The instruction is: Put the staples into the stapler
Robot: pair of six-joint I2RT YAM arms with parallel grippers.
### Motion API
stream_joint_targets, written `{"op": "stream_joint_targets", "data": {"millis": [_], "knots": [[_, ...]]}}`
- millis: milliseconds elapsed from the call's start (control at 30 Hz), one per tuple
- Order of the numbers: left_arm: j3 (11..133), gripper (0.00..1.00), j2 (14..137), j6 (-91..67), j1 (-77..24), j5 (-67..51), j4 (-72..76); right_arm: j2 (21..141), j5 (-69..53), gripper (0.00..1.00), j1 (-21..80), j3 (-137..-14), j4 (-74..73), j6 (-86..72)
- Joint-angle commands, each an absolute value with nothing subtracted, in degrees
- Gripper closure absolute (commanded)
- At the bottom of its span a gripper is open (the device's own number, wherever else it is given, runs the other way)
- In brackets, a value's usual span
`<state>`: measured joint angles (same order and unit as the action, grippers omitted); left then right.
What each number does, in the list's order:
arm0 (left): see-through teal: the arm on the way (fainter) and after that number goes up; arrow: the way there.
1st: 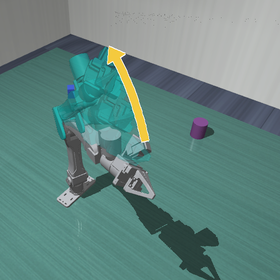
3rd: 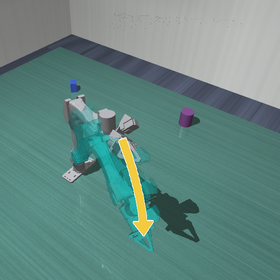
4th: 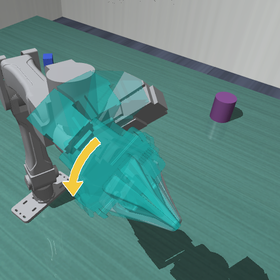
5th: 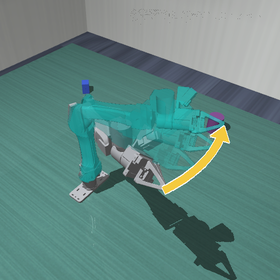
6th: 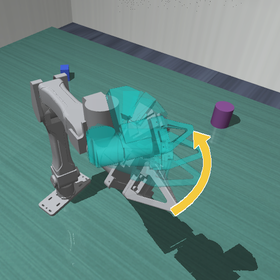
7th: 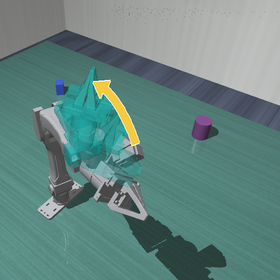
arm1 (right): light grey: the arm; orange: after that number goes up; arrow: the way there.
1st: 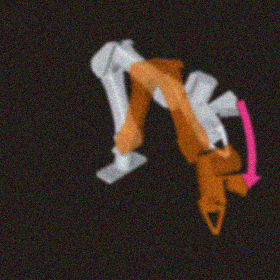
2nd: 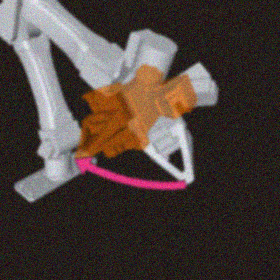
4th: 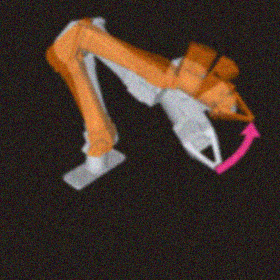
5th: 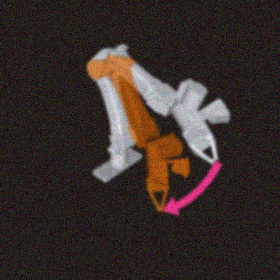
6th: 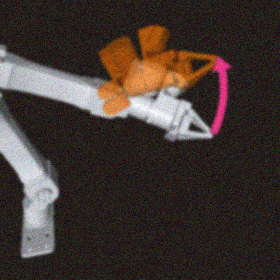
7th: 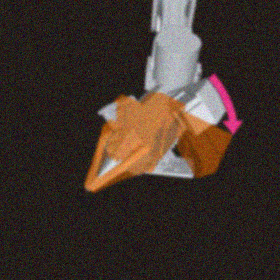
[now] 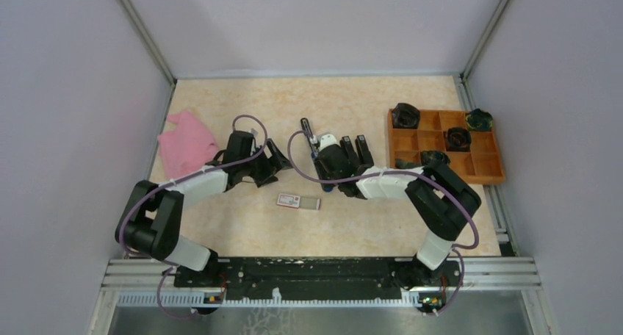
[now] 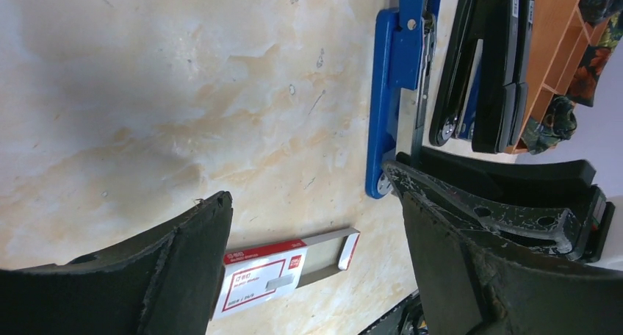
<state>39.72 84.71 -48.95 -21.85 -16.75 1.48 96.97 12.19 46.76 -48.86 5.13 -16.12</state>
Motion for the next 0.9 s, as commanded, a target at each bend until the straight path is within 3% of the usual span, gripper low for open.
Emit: {"op": "stream_joint_targets", "data": {"millis": [0,267,600,867], "knots": [[42.1,0.09,86.8,-50.6,-21.6,-19.9,6.1,95.2,12.5,0.76,47.6,-48.8,6.5,-14.9],[41.6,0.09,89.8,-56.8,-21.7,-19.5,13.2,90.2,9.5,0.97,47.7,-43.9,8.4,-12.8],[43.6,0.13,99.3,-63.6,-21.7,-18.3,25.4,86.8,4.3,1.0,48.1,-38.6,13.7,-9.4],[45.3,0.27,107.7,-65.9,-21.8,-18.7,31.7,87.7,2.2,1.0,48.3,-38.3,15.1,-8.9]]}}
